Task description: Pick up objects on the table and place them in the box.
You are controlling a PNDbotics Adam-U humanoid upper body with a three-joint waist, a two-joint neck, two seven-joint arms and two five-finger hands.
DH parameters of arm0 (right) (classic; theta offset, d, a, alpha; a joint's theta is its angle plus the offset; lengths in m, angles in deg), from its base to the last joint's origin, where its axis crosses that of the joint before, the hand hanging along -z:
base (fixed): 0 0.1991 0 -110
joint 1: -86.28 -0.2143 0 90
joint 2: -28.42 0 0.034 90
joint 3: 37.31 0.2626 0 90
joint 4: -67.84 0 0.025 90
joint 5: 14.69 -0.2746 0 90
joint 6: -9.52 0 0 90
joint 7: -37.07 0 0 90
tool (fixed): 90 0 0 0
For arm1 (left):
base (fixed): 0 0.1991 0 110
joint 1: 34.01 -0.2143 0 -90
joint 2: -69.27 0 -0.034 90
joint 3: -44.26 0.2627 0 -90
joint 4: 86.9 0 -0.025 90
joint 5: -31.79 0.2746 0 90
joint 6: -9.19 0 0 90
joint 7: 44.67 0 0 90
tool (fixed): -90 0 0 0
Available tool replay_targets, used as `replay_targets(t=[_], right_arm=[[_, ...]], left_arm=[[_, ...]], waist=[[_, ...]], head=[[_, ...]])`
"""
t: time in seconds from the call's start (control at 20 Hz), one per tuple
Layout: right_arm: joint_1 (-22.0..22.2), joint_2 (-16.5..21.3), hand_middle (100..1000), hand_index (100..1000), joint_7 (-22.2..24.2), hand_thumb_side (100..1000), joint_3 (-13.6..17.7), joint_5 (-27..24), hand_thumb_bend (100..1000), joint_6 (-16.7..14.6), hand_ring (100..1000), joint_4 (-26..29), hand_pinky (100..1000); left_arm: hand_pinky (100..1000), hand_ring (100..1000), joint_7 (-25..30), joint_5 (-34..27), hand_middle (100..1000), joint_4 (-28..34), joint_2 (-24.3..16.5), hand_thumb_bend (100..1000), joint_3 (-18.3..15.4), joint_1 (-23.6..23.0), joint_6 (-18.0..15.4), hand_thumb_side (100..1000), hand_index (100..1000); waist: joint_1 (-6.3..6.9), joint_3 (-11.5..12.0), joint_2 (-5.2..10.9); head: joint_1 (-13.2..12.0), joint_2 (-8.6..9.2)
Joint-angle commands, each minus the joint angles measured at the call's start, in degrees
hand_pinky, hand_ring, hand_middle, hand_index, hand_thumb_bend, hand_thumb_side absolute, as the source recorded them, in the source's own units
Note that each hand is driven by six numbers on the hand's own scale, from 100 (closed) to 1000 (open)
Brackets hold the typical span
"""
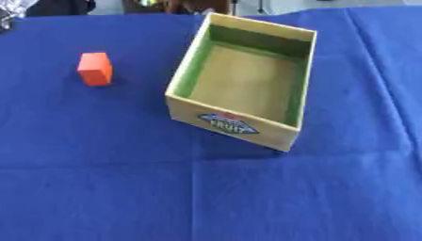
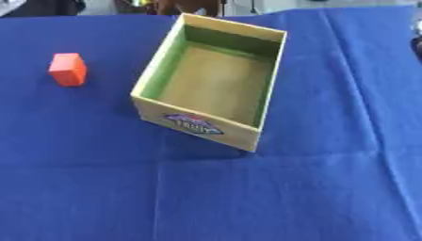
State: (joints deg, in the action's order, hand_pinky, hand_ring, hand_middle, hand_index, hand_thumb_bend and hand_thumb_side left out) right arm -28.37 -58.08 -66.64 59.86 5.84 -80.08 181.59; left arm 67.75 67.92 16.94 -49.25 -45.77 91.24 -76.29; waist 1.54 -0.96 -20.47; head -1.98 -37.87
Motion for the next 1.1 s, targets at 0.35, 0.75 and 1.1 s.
replay_targets(t=[0.35, 0.75, 1.1], right_arm=[[-0.3, 2.0, 614, 781, 1.0, 609, -0.4, -0.5, 100, -0.2, 654, 0.8, 751], [-0.2, 2.0, 611, 780, 1.4, 596, -0.7, -0.5, 100, -0.2, 652, 0.8, 752], [-0.2, 1.9, 608, 779, 1.7, 606, -0.8, -0.5, 100, -0.2, 650, 0.8, 753]], left_arm=[[715, 837, 11.1, 10.5, 854, -14.0, -3.9, 491, 4.5, 9.8, -9.6, 973, 970], [761, 874, 19.5, 14.0, 920, -23.4, -1.8, 684, 8.1, 15.7, -15.2, 875, 1000], [782, 888, 25.7, 15.1, 960, -29.4, 0.3, 740, 8.8, 18.6, -17.1, 796, 1000]], waist=[[-0.15, -0.7, 0.93], [0.05, -1.2, 0.57], [0.57, -1.7, 0.13]], head=[[-0.8, 1.15], [-0.8, 2.01], [-0.7, 2.61]])
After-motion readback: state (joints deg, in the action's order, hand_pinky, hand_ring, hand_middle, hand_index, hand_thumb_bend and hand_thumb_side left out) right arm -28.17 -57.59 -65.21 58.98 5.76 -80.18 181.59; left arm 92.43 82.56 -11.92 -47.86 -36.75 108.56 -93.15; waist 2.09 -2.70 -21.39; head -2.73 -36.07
